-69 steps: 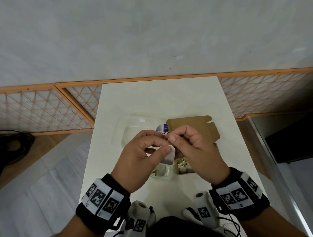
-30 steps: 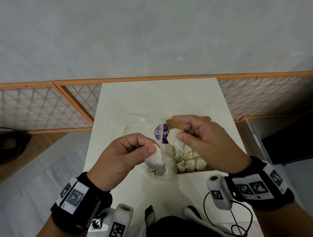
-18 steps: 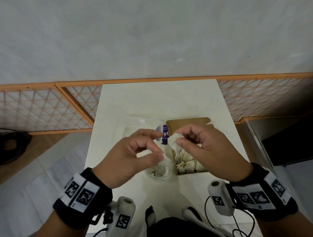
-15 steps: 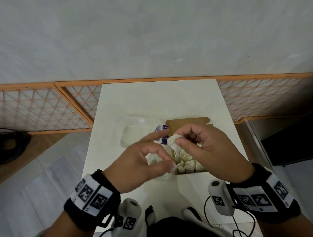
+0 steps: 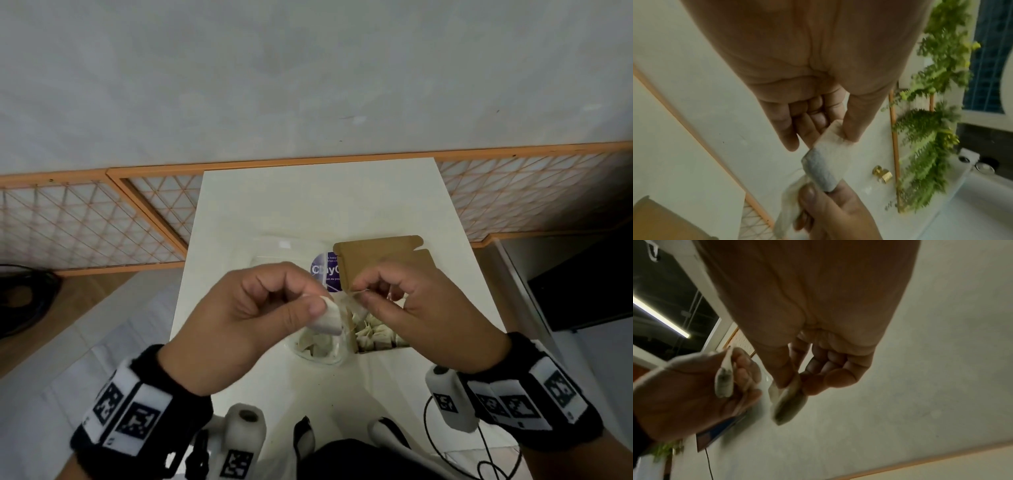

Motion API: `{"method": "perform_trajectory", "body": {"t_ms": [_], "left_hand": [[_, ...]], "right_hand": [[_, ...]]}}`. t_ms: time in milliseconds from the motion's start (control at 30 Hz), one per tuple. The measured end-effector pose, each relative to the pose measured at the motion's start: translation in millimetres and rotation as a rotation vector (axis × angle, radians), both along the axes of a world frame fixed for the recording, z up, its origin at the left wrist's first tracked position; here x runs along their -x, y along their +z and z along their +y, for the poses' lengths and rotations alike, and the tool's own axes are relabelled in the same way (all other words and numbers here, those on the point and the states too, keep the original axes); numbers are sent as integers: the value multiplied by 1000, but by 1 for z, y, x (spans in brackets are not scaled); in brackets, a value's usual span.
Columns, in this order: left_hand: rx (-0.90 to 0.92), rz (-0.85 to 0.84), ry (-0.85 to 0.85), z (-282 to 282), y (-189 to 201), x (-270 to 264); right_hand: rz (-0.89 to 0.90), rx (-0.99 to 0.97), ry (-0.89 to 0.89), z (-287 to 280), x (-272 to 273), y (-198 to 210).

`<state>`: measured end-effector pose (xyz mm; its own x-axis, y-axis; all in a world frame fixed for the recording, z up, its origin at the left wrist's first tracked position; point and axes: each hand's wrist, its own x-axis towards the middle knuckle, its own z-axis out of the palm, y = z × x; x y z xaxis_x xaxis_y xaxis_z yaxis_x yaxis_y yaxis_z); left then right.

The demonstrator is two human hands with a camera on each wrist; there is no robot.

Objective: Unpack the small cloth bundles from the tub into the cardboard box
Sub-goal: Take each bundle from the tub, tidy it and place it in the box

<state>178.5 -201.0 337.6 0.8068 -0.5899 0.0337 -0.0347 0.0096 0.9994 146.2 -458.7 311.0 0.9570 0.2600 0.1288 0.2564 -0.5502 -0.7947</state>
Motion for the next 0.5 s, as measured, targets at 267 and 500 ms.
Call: {"method": "perform_trajectory", "body": {"t_ms": [267, 500], "left_hand": [[-43, 101, 74, 1, -27, -10], [-98, 150, 58, -9, -45, 5]], "right_hand": [[284, -655, 98, 4, 0, 4], [324, -873, -100, 22, -13, -6]]}}
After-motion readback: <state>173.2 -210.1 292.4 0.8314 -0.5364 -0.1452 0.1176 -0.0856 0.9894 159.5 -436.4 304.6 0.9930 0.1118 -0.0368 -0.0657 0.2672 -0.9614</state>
